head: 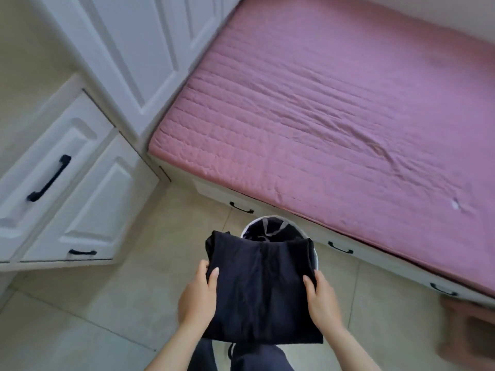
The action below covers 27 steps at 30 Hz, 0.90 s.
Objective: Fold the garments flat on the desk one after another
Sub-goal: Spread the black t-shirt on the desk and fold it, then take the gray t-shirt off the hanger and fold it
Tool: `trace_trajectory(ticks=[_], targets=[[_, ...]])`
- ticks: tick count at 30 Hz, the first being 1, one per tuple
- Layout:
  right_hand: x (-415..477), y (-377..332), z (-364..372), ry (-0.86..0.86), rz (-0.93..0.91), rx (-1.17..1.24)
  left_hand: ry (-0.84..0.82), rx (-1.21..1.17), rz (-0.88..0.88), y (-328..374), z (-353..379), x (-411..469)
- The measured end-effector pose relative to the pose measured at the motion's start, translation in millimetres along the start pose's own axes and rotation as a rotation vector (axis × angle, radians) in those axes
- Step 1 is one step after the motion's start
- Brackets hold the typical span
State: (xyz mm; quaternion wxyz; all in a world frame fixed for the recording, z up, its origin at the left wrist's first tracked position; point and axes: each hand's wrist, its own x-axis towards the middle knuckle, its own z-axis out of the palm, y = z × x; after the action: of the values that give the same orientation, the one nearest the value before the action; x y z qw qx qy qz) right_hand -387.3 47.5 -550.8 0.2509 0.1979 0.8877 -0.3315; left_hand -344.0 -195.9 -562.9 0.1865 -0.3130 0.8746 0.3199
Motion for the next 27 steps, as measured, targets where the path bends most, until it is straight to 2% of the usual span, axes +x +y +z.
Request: trace_trajectory(ticks=[5, 11, 14, 18, 24, 27], targets=[[78, 50, 19, 0.048, 0.137, 0.094, -0.093, 0.102, 0.044, 44, 72, 69], [180, 97, 82, 0.128, 0.226, 0.045, -0.156, 0.278, 0.173, 70, 183, 167], [209, 117, 124, 0.181, 0.280, -0.026, -0.169, 0.386, 0.111, 55, 236, 192], [246, 146, 175, 0.147, 0.396, -0.028, -0.208, 0.455, 0.076, 28, 296, 224], [305, 211, 226, 0.130, 0.539, 0.111, -0.262, 0.381, -0.174, -10, 361, 288], [314, 229, 236, 0.144, 0.478, 0.119, -0.208, 0.341, -0.147, -20, 377, 295]])
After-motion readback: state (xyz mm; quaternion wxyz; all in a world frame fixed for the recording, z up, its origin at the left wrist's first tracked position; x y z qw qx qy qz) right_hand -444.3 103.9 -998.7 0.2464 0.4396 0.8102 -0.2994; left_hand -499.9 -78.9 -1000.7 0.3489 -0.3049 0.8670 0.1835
